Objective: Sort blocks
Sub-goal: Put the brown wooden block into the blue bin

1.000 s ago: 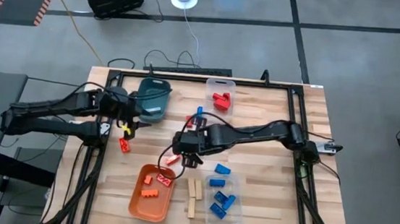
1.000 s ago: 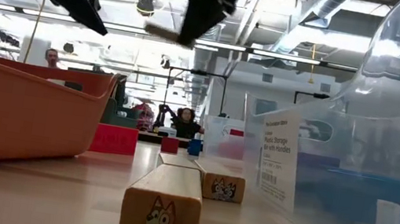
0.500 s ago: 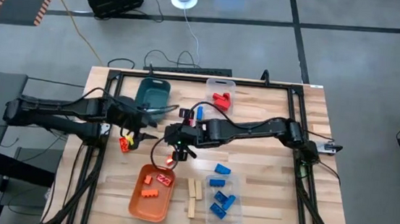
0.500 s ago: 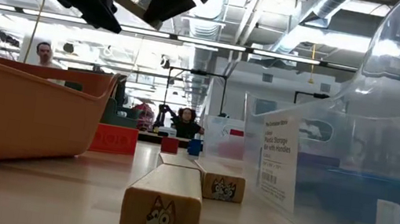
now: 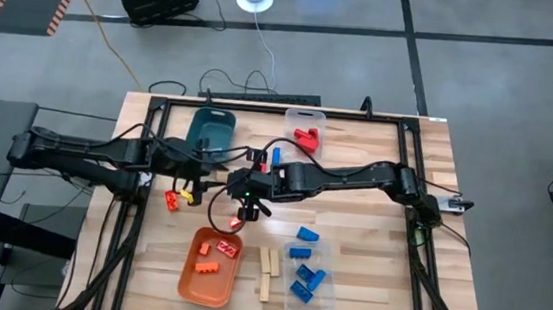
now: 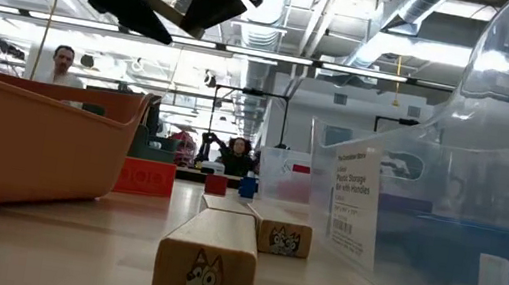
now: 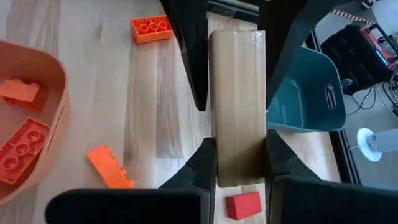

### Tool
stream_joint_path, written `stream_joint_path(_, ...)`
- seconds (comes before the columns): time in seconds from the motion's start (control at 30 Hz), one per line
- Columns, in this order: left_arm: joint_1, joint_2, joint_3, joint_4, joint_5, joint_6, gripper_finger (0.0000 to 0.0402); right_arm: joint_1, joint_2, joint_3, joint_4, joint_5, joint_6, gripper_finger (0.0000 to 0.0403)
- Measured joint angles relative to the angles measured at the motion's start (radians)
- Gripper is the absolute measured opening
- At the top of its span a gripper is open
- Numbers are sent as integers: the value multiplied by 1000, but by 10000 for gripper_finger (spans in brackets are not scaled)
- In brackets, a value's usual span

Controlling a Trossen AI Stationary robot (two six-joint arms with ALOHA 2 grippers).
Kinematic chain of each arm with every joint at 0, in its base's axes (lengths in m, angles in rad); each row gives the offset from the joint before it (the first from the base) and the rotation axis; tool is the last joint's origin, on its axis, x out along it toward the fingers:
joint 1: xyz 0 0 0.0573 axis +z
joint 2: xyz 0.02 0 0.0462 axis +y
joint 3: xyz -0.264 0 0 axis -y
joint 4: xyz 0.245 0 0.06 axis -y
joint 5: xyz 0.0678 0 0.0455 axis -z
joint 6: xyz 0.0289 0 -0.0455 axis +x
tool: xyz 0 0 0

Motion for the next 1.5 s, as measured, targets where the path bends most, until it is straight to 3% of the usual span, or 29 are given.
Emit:
stream_joint_path(0.33, -9, 0, 0, 39, -1, 24, 261, -6, 0, 0, 1, -3, 5, 55)
stream_joint_path(0.5, -9, 0, 0, 68, -1, 47, 272, -6, 0, 0, 1, -3, 4, 55)
stream_joint_path(0.73, -9, 0, 0, 78, -20, 81, 235, -7, 0, 0, -13, -3, 12, 55)
stream_joint_path(1.1, -9, 0, 0, 76, -24, 104, 105, -6, 0, 0, -33, -2, 23, 72)
stream_joint_path(1.3, -9, 0, 0, 66, -24, 82, 105, -13, 0, 2, -97, -2, 46, 120)
stream_joint_path(1.5, 20, -19, 1, 1, -41, 72, 105, -24, 0, 2, -291, -3, 155, 169)
